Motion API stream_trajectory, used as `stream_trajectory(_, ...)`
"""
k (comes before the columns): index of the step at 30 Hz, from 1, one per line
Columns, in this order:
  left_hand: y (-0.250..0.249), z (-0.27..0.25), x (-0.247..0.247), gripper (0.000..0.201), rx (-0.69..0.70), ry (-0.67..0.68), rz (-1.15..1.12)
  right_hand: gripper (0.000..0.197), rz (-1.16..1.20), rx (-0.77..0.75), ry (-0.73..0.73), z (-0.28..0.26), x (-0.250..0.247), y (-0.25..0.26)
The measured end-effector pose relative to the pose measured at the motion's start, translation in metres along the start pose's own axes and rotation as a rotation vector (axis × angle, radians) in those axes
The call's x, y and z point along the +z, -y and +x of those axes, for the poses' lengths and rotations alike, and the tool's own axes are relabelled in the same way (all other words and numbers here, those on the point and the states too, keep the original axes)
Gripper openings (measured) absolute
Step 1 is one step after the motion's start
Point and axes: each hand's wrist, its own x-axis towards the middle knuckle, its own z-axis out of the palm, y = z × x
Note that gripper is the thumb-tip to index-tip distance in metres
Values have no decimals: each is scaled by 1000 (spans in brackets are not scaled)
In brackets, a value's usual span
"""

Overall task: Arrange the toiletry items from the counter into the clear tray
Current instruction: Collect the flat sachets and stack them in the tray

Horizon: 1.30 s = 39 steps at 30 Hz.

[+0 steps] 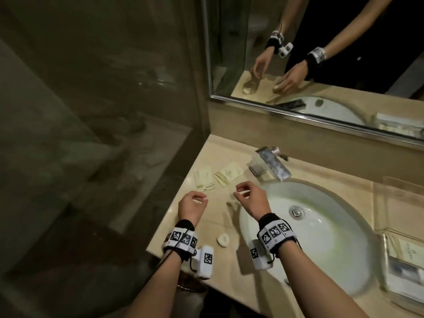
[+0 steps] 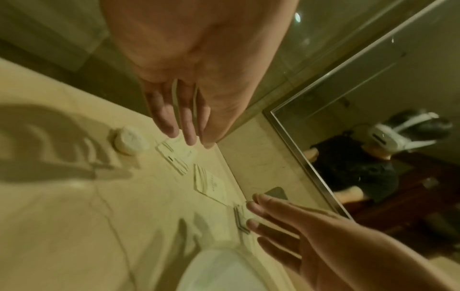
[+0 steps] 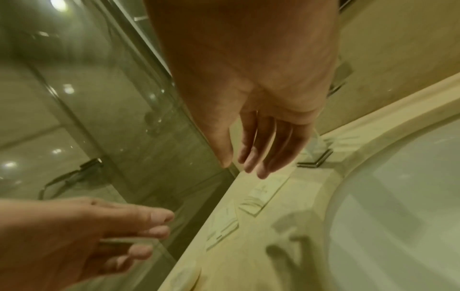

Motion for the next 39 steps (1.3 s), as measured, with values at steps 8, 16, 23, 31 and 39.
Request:
stream_trajectory(8, 9, 76, 4, 40, 202, 194, 417, 70, -346, 6, 12, 73, 61, 0)
stream_trajectory(16, 17, 104, 38, 80, 221, 370, 635, 96, -650, 15, 114, 93, 73, -21)
stream_trajectory(23, 17, 105, 55, 76, 378, 261, 724, 63, -562, -109, -108, 74, 67, -33)
stream_trajectory(31, -3, 99, 63, 30, 356, 147, 675, 28, -243, -10, -155, 68, 30, -27)
stream_trajectory(39, -36, 71, 71, 42, 91, 237, 245, 28, 33, -3, -272, 19, -27, -52)
